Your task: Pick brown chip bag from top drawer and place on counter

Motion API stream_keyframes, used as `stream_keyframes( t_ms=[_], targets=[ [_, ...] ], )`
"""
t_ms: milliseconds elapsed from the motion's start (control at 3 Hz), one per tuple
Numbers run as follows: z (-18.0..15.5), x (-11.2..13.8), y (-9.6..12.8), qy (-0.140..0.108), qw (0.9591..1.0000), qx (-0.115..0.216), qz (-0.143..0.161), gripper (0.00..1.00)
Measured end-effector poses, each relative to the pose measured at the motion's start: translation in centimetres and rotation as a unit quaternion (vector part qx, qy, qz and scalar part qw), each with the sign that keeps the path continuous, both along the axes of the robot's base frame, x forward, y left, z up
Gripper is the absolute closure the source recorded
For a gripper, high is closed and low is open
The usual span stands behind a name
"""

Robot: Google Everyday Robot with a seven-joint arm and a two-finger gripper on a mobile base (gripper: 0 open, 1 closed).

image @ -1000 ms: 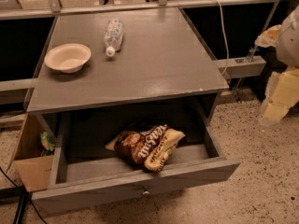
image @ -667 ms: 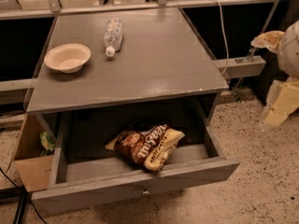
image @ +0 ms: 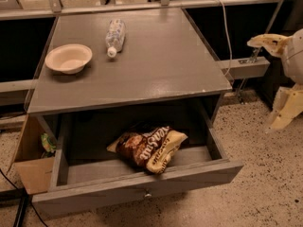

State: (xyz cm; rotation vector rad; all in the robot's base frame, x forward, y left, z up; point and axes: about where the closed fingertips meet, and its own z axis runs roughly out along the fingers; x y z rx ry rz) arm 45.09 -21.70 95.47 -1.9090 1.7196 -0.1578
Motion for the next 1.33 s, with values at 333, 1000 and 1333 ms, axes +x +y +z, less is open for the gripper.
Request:
stream_keyframes(
  t_ms=[333, 1000, 1333],
  targets=[
    [0.1, -0.2, 0.3, -0.011, 0.9998, -0.012, 0.012, 0.00],
    [-2.0, -0.4, 1.7, -0.083, 0.9890, 0.009, 0.122, 0.00],
    [-1.9, -0.5, 1.7, -0.099, 0.9832, -0.011, 0.153, 0.00]
  ],
)
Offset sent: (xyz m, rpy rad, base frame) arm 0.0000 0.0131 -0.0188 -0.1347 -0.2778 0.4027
